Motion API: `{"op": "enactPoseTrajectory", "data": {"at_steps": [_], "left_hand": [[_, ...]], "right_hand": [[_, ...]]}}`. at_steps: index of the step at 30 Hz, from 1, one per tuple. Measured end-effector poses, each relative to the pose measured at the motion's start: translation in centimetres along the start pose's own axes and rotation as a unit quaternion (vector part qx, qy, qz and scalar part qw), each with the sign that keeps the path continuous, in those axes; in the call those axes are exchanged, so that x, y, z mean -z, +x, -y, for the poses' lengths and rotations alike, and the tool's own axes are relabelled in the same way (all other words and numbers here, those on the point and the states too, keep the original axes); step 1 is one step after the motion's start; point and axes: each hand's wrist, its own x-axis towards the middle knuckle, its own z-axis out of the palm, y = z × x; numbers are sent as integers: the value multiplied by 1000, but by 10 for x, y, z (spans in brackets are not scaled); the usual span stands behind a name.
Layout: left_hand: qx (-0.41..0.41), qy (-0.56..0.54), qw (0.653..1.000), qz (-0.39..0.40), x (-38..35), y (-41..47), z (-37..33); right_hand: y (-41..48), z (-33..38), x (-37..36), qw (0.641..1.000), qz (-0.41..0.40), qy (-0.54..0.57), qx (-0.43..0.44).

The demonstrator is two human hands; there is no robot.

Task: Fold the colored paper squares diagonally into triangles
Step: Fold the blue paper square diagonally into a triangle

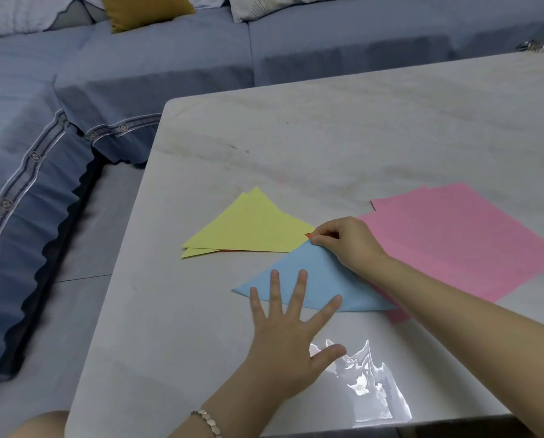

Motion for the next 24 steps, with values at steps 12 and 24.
{"op": "enactPoseTrajectory", "data": {"at_steps": [12,24], "left_hand": [[126,5,992,-2,5,-31,32],[173,-68,981,50,19,-16,7]], "right_hand": [[0,-3,-2,1000,-4,5,6],[-1,-3,-1,1000,-6,11,4]]}}
